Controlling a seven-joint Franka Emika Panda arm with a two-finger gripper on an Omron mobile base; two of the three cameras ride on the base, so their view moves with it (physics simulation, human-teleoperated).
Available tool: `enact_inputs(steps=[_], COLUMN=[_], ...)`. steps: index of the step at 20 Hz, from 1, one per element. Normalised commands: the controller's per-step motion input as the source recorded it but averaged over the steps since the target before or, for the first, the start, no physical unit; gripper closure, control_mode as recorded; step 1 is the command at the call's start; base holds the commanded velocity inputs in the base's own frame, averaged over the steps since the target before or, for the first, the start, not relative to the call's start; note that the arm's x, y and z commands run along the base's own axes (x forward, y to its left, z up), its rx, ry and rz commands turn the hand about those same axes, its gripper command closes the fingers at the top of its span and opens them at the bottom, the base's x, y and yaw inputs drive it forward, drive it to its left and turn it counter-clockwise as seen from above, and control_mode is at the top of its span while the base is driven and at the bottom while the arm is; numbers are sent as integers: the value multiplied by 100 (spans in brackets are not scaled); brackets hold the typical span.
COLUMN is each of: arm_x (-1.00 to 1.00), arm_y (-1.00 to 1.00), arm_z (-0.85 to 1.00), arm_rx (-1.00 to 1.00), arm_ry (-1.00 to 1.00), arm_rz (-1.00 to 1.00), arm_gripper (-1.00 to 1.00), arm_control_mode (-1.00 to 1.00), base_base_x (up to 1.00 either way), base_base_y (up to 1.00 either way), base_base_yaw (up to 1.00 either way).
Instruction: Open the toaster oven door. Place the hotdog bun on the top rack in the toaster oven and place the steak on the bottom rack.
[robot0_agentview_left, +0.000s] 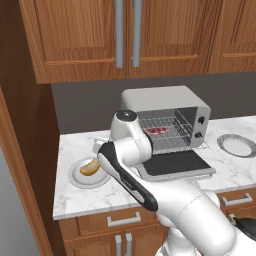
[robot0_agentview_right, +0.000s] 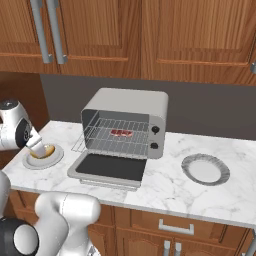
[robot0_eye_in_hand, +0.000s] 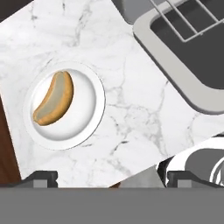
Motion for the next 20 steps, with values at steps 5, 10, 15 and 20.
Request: enact_inputs(steps=[5,10,15,20], arm_x=[23,29,19,24], arm_y=[26,33,34,20], arm_z=[-21,-19,-23,-23], arm_rx=[4,3,0,0], arm_ry=[6,5,2,5], arm_rz=[-7,-5,0,0], arm_gripper=[-100,-100,-100,-100], arm_control_mode=[-100,-100,-100,-100], base_base_x=[0,0,0,0], base_base_y=[0,0,0,0], base_base_yaw=[0,0,0,0])
